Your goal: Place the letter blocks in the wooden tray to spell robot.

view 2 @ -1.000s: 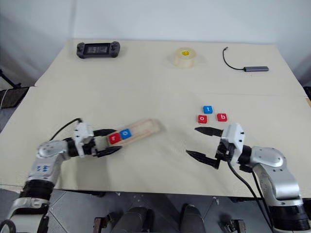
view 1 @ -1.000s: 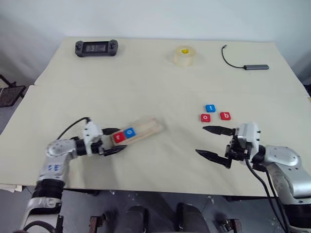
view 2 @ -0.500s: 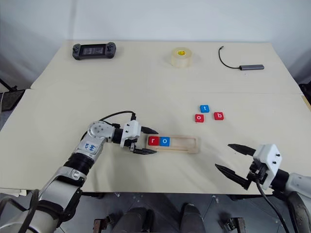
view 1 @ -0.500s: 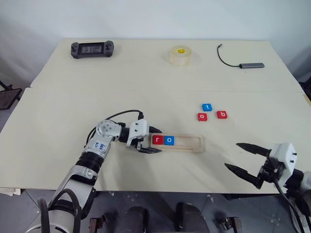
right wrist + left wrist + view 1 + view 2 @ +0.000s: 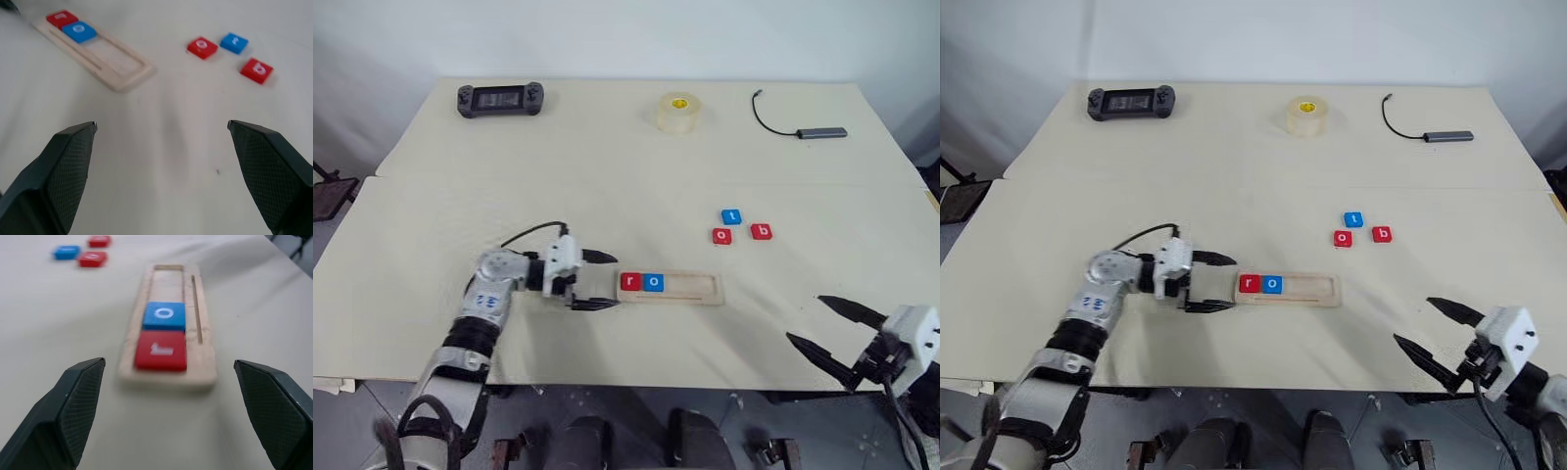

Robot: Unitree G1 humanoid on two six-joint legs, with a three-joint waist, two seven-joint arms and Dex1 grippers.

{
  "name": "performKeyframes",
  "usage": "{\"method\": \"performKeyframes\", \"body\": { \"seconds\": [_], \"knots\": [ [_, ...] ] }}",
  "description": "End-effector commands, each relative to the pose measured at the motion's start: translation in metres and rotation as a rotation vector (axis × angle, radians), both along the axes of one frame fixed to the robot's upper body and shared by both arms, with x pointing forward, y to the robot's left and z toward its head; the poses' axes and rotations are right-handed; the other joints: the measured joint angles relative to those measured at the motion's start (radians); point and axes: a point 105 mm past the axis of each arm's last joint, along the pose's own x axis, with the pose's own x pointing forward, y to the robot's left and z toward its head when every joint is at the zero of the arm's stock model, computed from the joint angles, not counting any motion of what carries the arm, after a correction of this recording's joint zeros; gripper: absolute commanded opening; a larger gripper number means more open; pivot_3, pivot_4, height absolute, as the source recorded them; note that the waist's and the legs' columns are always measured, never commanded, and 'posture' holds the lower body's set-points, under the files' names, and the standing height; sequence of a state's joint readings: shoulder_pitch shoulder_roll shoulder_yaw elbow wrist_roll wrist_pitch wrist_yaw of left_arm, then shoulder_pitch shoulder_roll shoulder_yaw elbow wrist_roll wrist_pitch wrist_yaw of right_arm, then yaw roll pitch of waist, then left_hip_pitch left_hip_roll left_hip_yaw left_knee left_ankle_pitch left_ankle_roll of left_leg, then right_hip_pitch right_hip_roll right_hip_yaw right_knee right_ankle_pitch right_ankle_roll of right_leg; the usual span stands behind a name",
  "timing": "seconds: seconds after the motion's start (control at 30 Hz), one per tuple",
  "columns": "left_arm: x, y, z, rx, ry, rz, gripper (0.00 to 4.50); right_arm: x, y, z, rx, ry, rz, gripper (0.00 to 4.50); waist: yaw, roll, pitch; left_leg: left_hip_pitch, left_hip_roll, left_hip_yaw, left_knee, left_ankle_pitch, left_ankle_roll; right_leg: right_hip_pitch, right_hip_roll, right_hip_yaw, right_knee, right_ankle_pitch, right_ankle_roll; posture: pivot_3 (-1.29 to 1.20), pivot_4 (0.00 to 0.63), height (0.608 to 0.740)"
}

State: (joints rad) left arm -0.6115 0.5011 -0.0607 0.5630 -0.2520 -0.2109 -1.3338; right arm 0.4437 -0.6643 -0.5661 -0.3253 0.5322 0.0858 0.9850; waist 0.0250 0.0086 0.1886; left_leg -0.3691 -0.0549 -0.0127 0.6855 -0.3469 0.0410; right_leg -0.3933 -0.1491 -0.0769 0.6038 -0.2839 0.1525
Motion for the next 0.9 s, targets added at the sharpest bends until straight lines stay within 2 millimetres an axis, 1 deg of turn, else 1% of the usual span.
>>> {"method": "performKeyframes", "body": {
  "seconds": [0.03, 0.1, 0.23, 0.27, 0.33, 0.37, 0.4, 0.47, 0.5, 0.57, 0.6, 0.63, 0.67, 0.73, 0.9],
  "knots": [
    [-0.011, 0.024, 0.016, -0.046, -0.035, 0.031, 4.49, -0.006, -0.01, 0.007, -0.019, -0.075, -0.064, 4.5, -0.001, 0.0, 0.0, 0.0, 0.0, 0.0, 0.0, 0.0, 0.0, 0.0, 0.0, 0.0, 0.0, 0.0, 0.0, 0.0, 0.15, 0.74],
    [-0.015, 0.034, 0.016, -0.041, -0.055, 0.077, 4.49, -0.007, -0.015, 0.006, -0.018, -0.104, -0.103, 4.5, -0.001, 0.001, 0.0, 0.0, 0.0, -0.001, 0.0, 0.0, 0.0, 0.0, 0.0, 0.0, 0.0, 0.0, 0.0, 0.0, 0.15, 0.74],
    [-0.022, 0.039, 0.015, -0.062, -0.027, 0.119, 4.49, -0.002, -0.018, 0.002, 0.02, -0.125, -0.138, 4.5, 0.003, 0.001, 0.0, 0.001, 0.0, -0.001, 0.0, 0.0, 0.0, 0.001, 0.0, 0.001, 0.0, 0.0, 0.0, 0.0, 0.15, 0.74],
    [-0.024, 0.04, 0.015, -0.072, -0.014, 0.118, 4.49, 0.0, -0.017, 0.003, 0.034, -0.13, -0.141, 4.5, 0.002, 0.001, 0.0, 0.001, -0.001, -0.002, 0.0, 0.0, 0.0, 0.001, 0.0, 0.001, 0.0, 0.0, 0.0, 0.0, 0.15, 0.74],
    [-0.027, 0.038, 0.018, -0.095, 0.004, 0.124, 4.49, 0.014, -0.014, 0.007, 0.045, -0.136, -0.151, 4.5, -0.001, 0.001, 0.0, 0.001, -0.001, -0.002, 0.0, 0.0, 0.0, 0.001, 0.0, 0.001, 0.0, 0.0, 0.0, 0.0, 0.15, 0.74],
    [-0.029, 0.037, 0.019, -0.107, 0.01, 0.131, 4.49, 0.028, -0.009, 0.018, 0.076, -0.139, -0.153, 4.5, -0.004, 0.001, 0.0, 0.001, 0.0, -0.002, 0.0, 0.0, 0.0, 0.001, 0.0, 0.001, 0.0, 0.0, 0.0, 0.0, 0.15, 0.74],
    [-0.03, 0.037, 0.02, -0.114, 0.013, 0.136, 4.49, 0.037, -0.006, 0.025, 0.095, -0.137, -0.153, 4.5, -0.009, 0.001, 0.0, 0.001, 0.0, -0.002, 0.0, 0.0, 0.0, 0.001, 0.0, 0.001, 0.0, 0.0, 0.0, 0.0, 0.15, 0.74],
    [-0.034, 0.035, 0.021, -0.127, 0.009, 0.147, 4.49, 0.065, -0.001, 0.039, 0.102, -0.078, -0.17, 4.5, -0.018, 0.002, -0.001, 0.002, 0.0, 0.0, 0.0, 0.0, 0.0, 0.0, 0.0, 0.003, 0.001, 0.0, 0.0, 0.0, 0.15, 0.74],
    [-0.035, 0.035, 0.021, -0.132, 0.008, 0.151, 4.49, 0.072, -0.002, 0.041, 0.091, -0.051, -0.187, 4.5, -0.024, 0.003, -0.001, 0.002, 0.0, 0.0, 0.0, 0.0, 0.0, 0.0, 0.0, 0.003, 0.002, 0.0, 0.0, 0.0, 0.15, 0.74],
    [-0.036, 0.034, 0.024, -0.152, -0.018, 0.171, 4.49, 0.098, -0.002, 0.042, -0.01, 0.06, -0.246, 4.5, -0.024, 0.004, -0.001, 0.001, 0.001, -0.001, 0.0, 0.001, -0.001, -0.001, 0.0, 0.002, 0.002, -0.001, -0.001, 0.0, 0.15, 0.74],
    [-0.037, 0.034, 0.025, -0.157, -0.026, 0.178, 4.49, 0.105, -0.002, 0.044, -0.035, 0.086, -0.265, 4.5, -0.024, 0.004, -0.001, 0.001, 0.001, -0.002, 0.0, 0.001, -0.002, -0.001, 0.0, 0.001, 0.002, -0.001, -0.002, 0.0, 0.15, 0.74],
    [-0.036, 0.033, 0.026, -0.165, -0.035, 0.19, 4.49, 0.113, 0.0, 0.049, -0.018, 0.103, -0.281, 4.5, -0.024, 0.004, -0.001, 0.0, 0.002, -0.002, 0.0, 0.001, -0.002, -0.001, 0.0, 0.001, 0.002, -0.001, -0.002, 0.0, 0.15, 0.74],
    [-0.037, 0.032, 0.026, -0.179, -0.033, 0.2, 4.49, 0.125, 0.002, 0.053, 0.002, 0.121, -0.303, 4.5, -0.023, 0.004, -0.001, 0.0, 0.002, -0.003, 0.0, 0.001, -0.002, -0.001, 0.0, 0.0, 0.002, -0.001, -0.002, 0.0, 0.15, 0.74],
    [-0.038, 0.028, 0.025, -0.196, -0.032, 0.209, 4.49, 0.146, 0.009, 0.055, 0.02, 0.187, -0.34, 4.5, -0.023, 0.004, -0.001, -0.001, 0.002, -0.003, 0.0, 0.001, -0.002, -0.001, 0.0, 0.0, 0.001, -0.001, -0.003, 0.0, 0.15, 0.74],
    [-0.041, 0.019, 0.022, -0.217, -0.029, 0.211, 4.49, 0.175, 0.018, 0.057, 0.025, 0.246, -0.388, 4.5, -0.017, 0.004, -0.001, -0.002, 0.0, -0.004, 0.0, 0.001, -0.002, -0.002, -0.001, -0.001, 0.001, -0.001, -0.003, 0.0, 0.15, 0.74]
  ]
}}
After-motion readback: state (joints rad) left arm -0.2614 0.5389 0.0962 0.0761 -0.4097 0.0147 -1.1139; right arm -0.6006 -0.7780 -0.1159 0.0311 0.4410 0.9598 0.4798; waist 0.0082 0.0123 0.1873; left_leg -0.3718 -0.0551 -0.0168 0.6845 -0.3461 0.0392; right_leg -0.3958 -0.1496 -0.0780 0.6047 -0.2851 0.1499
